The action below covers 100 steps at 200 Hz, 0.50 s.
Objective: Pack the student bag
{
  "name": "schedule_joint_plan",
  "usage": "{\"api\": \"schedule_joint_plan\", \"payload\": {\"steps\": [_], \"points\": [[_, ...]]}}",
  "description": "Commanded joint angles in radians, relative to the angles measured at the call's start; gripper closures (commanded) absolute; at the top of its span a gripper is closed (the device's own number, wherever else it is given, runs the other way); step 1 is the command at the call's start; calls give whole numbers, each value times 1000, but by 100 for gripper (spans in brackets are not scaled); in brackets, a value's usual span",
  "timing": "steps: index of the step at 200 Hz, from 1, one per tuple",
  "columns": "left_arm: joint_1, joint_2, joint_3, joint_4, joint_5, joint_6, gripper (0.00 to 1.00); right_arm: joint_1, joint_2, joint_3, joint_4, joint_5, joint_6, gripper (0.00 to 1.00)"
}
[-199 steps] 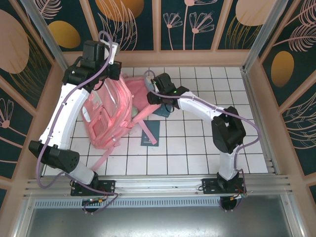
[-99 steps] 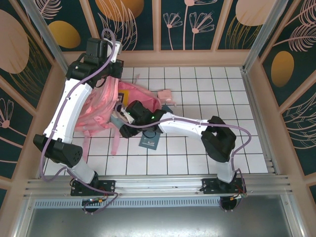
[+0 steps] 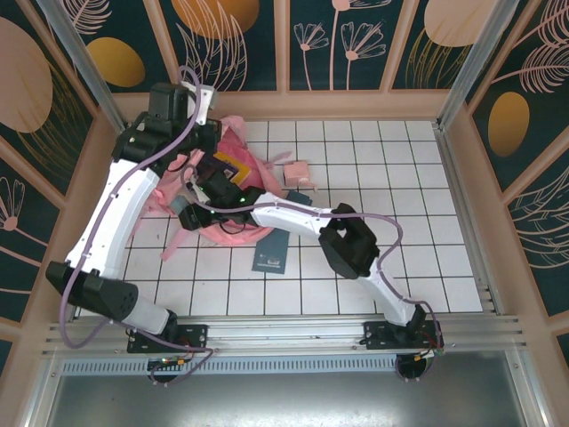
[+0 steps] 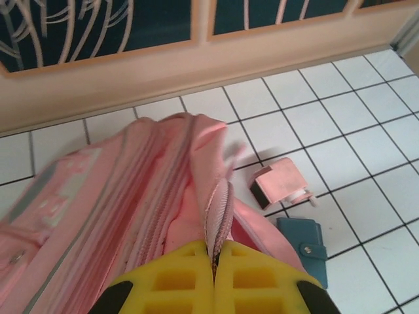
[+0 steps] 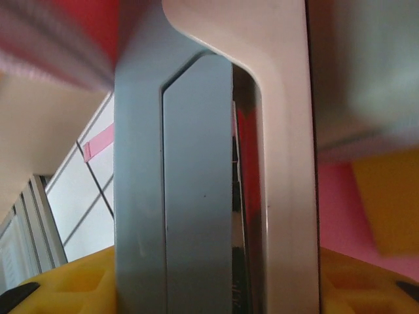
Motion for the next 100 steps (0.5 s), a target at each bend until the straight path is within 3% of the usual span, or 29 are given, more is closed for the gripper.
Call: {"api": "schedule_joint_plan", "payload": {"steps": [1, 16, 27, 65, 100], "points": [[-21, -149, -77, 244, -201, -34, 100, 11, 2, 88, -17, 7, 16, 76], [-19, -216, -199, 303, -360, -50, 100, 9, -65, -20, 7, 15, -18, 75], [-16, -250, -266, 337, -402, -49, 100, 9, -128, -119, 44, 6, -42, 75], [-9, -295, -338, 387, -393, -66, 100, -32, -339, -409, 136, 16, -39, 75], [-9, -358, -374, 426, -331, -47, 100, -116, -367, -411, 29, 0, -58, 75]]}}
